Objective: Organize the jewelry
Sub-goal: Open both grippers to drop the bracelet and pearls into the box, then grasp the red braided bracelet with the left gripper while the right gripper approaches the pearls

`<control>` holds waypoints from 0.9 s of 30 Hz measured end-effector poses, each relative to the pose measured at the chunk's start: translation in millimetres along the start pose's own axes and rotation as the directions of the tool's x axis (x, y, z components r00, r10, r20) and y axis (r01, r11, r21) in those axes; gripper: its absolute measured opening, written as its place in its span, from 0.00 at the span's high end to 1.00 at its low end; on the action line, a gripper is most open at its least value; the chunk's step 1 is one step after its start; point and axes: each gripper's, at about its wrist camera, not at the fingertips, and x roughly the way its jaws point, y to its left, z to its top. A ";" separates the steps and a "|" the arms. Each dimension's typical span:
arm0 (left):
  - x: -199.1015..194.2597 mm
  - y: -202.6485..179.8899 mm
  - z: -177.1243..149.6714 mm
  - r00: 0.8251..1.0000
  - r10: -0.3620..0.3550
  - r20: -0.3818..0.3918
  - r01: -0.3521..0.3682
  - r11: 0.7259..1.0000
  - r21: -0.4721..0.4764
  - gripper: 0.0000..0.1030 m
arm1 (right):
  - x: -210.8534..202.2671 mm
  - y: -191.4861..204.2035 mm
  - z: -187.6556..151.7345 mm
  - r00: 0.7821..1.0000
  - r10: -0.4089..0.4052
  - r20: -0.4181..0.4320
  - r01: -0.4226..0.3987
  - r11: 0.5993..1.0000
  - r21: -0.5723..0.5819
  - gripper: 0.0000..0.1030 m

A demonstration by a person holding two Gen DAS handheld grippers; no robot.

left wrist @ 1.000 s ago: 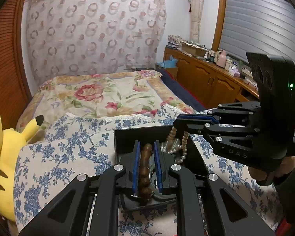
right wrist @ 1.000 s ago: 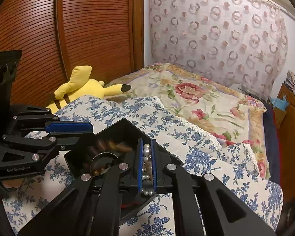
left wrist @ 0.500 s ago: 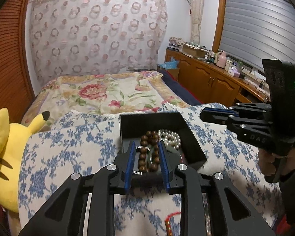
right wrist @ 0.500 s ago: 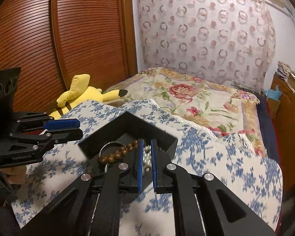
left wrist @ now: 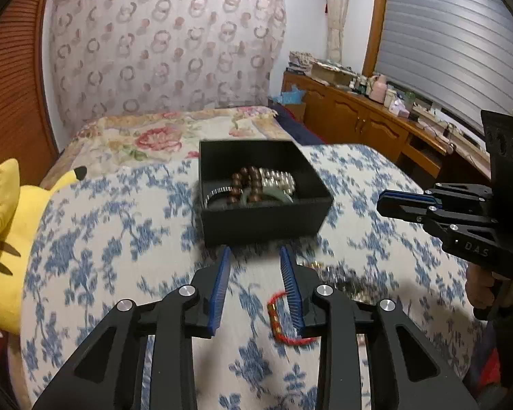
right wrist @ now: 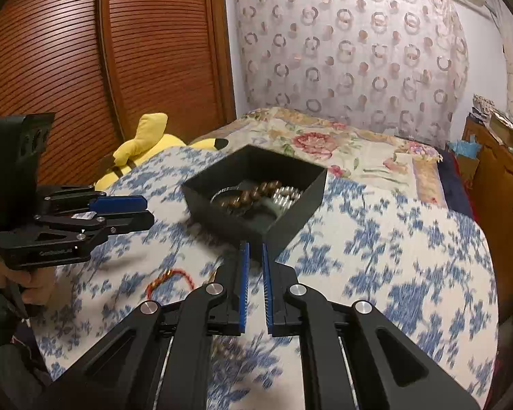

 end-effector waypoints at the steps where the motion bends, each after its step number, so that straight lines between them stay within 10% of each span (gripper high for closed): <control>1: 0.2 -0.6 -3.8 1.000 0.001 -0.007 -0.001 1.000 0.001 0.71 | -0.9 1.1 -2.9 1.000 0.000 -0.002 0.000 1.000 0.005 0.91; 27: 43.2 -16.8 -29.9 0.986 0.040 -0.161 -0.032 0.998 0.053 0.71 | 3.3 6.2 -45.5 1.000 -0.001 -0.031 0.003 0.998 0.057 0.84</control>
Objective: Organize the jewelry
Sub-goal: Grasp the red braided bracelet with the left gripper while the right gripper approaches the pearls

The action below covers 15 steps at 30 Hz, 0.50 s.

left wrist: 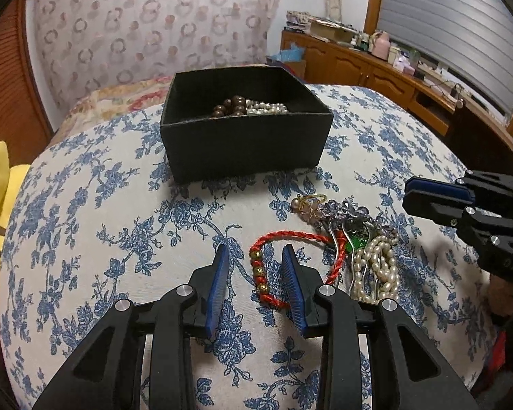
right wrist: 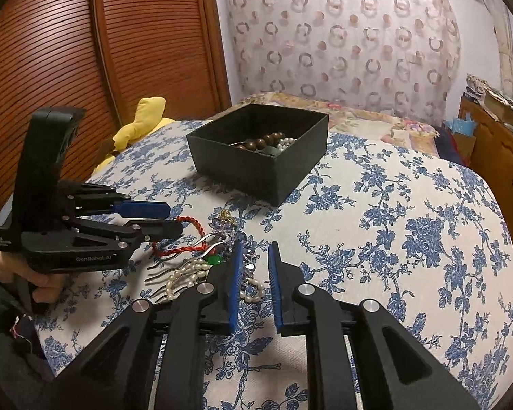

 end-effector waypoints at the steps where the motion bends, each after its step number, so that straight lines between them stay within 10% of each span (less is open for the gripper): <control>1: 0.2 -0.7 0.2 1.000 0.003 -0.001 -0.003 1.000 0.002 0.71 | 0.0 -0.1 0.2 1.000 0.000 0.000 0.000 1.000 0.001 0.84; 4: 0.6 -4.1 -0.6 1.000 0.023 -0.003 -0.023 0.999 0.024 0.93 | 0.6 -0.4 0.1 1.000 -0.001 -0.003 0.001 1.000 0.004 0.84; 15: -41.8 8.5 -9.5 0.996 -0.014 0.083 0.017 0.999 -0.037 0.94 | 4.2 0.4 0.4 1.000 -0.009 -0.018 0.009 1.000 -0.001 0.84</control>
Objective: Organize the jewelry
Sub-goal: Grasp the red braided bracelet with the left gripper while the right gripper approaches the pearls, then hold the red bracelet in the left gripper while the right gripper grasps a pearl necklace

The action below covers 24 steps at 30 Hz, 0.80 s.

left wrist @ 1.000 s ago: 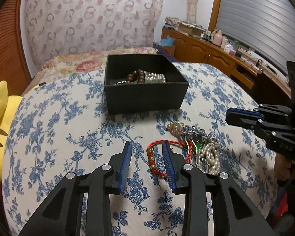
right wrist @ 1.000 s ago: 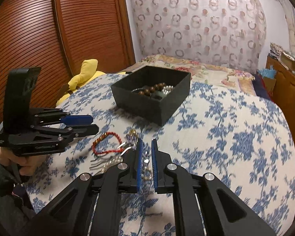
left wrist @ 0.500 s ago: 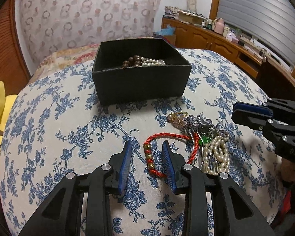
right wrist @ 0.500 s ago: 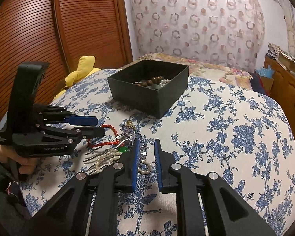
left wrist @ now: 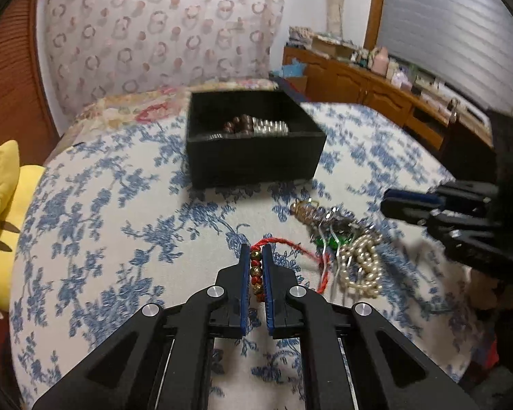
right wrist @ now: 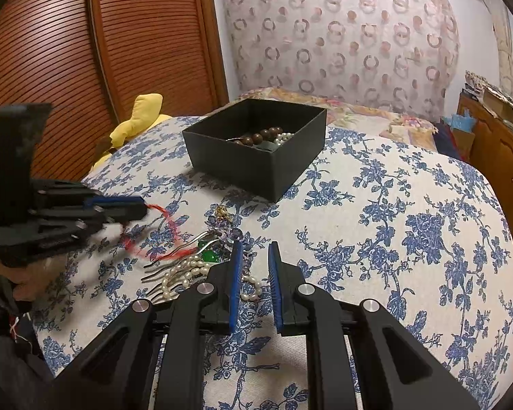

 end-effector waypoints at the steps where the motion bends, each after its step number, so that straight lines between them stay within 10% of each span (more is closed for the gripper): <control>1: -4.0 0.6 0.0 1.000 -0.003 0.010 0.003 1.000 -0.005 0.94 | -0.1 0.1 -0.1 1.000 0.000 0.000 0.000 1.000 -0.001 0.84; 12: -34.1 -0.3 8.5 0.996 -0.014 0.084 0.016 1.000 -0.018 0.94 | 4.5 12.8 1.2 1.000 0.001 -0.009 -0.002 0.999 -0.044 0.83; 16: -39.0 -1.2 6.4 0.996 -0.016 0.093 0.017 1.000 -0.014 0.94 | 9.5 23.2 9.4 1.000 0.025 -0.009 -0.025 0.998 -0.064 0.62; 24: -41.9 6.0 1.5 0.995 -0.011 0.099 0.015 0.999 -0.034 0.94 | 37.4 24.2 23.1 0.993 0.062 -0.096 -0.065 0.997 -0.035 0.62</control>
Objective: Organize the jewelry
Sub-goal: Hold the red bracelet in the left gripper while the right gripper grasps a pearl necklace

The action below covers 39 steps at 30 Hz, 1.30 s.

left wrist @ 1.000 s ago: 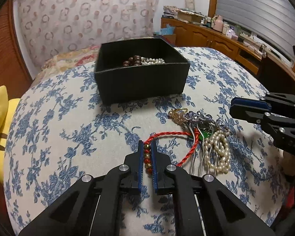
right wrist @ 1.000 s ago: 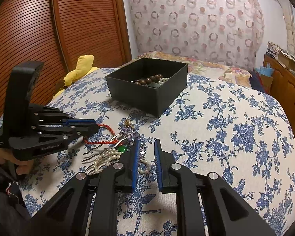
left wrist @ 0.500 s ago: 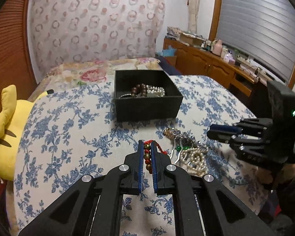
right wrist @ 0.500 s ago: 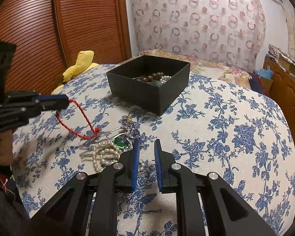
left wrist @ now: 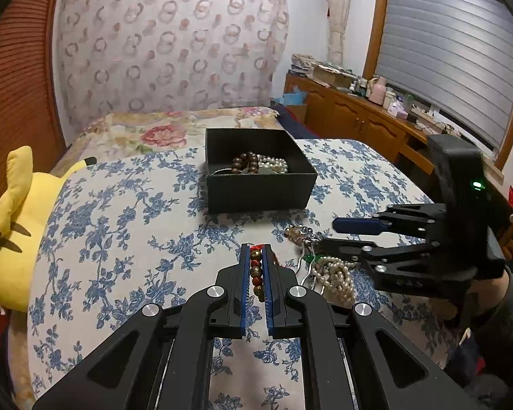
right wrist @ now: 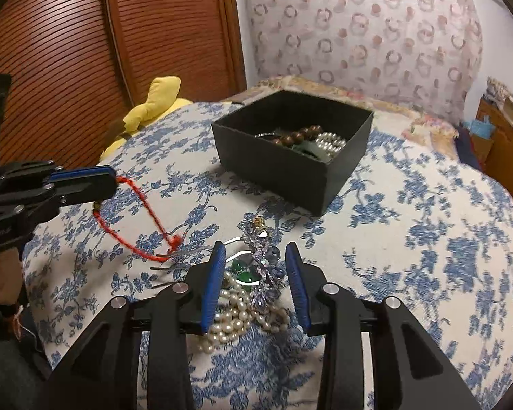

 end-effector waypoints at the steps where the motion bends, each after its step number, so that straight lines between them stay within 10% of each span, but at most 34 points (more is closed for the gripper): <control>1: -0.8 0.6 -0.3 1.000 0.001 0.002 -0.001 1.000 0.000 0.94 | 4.4 -1.7 1.1 1.000 0.003 -0.015 -0.003 1.000 0.007 0.62; 13: -11.6 15.2 -3.9 0.999 0.021 0.026 -0.020 0.999 -0.031 0.94 | 14.0 -3.5 4.5 0.998 0.027 -0.054 -0.026 1.000 0.017 0.65; 27: -8.8 14.3 -6.2 1.000 0.016 0.025 -0.015 0.999 -0.031 0.94 | -6.7 5.2 10.3 0.998 -0.041 0.053 0.043 0.998 -0.053 0.97; 39: -6.3 14.3 -7.6 1.000 0.013 0.026 -0.012 0.999 -0.038 0.94 | -15.0 -6.1 16.2 0.996 -0.065 0.062 0.070 0.995 -0.073 0.98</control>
